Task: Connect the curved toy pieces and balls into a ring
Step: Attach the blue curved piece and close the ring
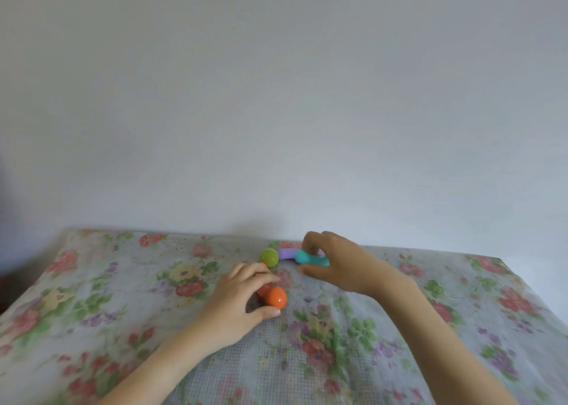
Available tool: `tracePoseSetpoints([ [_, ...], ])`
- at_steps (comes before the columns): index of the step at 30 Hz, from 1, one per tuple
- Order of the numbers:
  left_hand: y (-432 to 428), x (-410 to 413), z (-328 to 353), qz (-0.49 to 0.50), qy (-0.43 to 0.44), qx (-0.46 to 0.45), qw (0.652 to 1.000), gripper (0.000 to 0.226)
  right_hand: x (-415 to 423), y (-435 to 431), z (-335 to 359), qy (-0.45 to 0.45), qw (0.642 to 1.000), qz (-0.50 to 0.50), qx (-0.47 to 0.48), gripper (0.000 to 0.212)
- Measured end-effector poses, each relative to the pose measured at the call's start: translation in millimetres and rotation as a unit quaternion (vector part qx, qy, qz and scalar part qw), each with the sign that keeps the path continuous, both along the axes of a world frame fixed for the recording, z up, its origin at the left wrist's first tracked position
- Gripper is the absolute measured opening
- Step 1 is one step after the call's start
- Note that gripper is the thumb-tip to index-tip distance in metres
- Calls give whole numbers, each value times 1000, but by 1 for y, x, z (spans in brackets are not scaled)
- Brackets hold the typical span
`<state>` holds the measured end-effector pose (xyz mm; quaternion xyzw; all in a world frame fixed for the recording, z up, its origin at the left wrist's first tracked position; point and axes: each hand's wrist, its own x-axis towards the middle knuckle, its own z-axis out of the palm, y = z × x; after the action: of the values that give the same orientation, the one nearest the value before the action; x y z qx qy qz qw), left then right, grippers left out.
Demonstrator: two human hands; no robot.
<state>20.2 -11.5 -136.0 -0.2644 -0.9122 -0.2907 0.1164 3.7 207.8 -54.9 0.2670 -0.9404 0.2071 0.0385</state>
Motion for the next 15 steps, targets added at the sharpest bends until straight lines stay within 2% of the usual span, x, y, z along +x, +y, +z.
tracePoseSetpoints([
  [6, 1, -5, -5, -10, 24, -3, 1000, 37, 1, -14, -22, -16, 991, 20, 128, 24],
  [15, 1, -7, -6, -10, 16, 6, 1000, 34, -3, -17, -31, -22, 991, 30, 130, 34],
])
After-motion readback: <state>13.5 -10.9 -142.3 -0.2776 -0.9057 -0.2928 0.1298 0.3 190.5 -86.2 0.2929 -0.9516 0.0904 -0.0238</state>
